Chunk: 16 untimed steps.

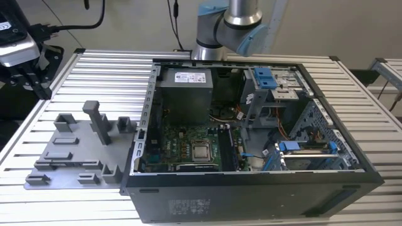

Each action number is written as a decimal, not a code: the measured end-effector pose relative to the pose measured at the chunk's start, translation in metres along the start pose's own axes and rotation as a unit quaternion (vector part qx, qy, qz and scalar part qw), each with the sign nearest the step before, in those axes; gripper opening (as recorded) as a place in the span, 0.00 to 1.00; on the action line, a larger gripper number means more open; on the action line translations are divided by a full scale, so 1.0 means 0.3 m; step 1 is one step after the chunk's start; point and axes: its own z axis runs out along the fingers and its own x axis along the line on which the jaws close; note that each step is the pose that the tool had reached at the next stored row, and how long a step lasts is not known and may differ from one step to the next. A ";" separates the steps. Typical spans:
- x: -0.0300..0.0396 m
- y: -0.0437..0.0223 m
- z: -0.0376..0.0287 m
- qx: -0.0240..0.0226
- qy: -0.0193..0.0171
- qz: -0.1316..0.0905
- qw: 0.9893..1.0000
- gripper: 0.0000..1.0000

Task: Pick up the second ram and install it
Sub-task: 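Pick up the second ram and move it above second insertion slot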

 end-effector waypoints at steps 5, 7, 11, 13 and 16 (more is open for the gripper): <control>0.000 0.000 0.000 0.000 0.002 -0.032 0.999 0.11; 0.000 0.000 0.000 0.000 0.002 -0.045 0.999 0.11; 0.000 0.000 0.000 -0.001 0.004 -0.073 0.997 0.11; 0.000 0.000 0.000 -0.001 0.004 -0.088 0.996 0.11; 0.000 0.000 0.000 -0.001 0.005 -0.109 0.994 0.11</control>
